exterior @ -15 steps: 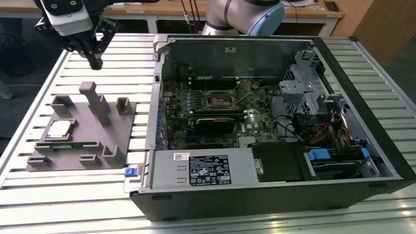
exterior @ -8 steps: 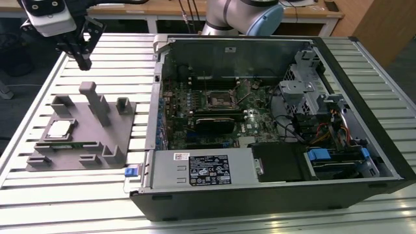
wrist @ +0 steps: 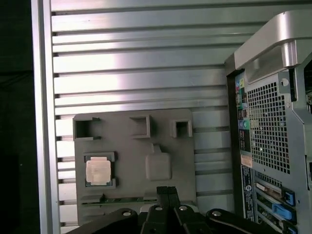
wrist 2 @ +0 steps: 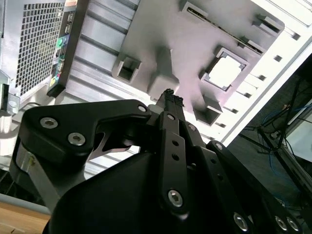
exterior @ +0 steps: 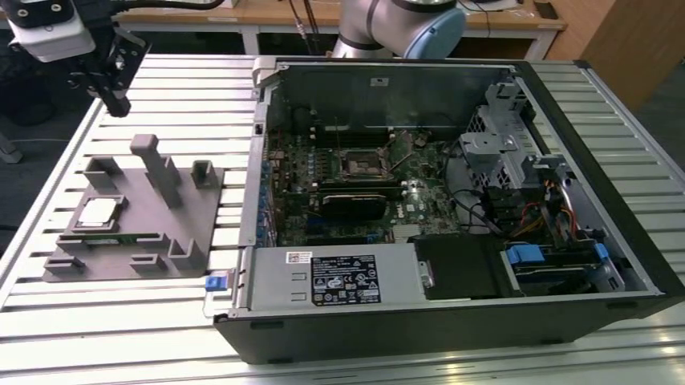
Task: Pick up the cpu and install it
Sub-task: 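Reach for the cpu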
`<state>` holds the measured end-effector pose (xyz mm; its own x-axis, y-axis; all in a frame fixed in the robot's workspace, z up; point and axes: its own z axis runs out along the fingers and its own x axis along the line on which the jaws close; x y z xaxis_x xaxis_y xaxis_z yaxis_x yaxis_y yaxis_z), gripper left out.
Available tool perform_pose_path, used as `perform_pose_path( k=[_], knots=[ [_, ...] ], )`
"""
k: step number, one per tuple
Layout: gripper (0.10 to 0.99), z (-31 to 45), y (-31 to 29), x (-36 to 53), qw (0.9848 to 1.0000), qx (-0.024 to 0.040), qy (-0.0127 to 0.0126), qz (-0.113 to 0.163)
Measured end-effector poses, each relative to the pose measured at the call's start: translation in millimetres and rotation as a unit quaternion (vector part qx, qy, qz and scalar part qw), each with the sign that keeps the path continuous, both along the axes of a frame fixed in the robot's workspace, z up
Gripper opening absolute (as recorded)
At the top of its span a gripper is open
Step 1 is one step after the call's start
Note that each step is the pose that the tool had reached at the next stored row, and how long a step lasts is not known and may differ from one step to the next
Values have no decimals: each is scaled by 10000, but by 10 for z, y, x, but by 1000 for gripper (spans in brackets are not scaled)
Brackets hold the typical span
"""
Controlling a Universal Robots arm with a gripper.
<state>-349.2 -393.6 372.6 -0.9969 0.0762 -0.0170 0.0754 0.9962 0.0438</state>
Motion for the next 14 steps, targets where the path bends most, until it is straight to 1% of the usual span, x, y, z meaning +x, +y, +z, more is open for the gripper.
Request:
perform_pose_path(
  k=[4, 14],
  knots=[
    [106, -4, 0, -132, 10000, -1, 3, 0],
    [106, -18, 0, -495, 10000, 0, 4, -1]
  ],
)
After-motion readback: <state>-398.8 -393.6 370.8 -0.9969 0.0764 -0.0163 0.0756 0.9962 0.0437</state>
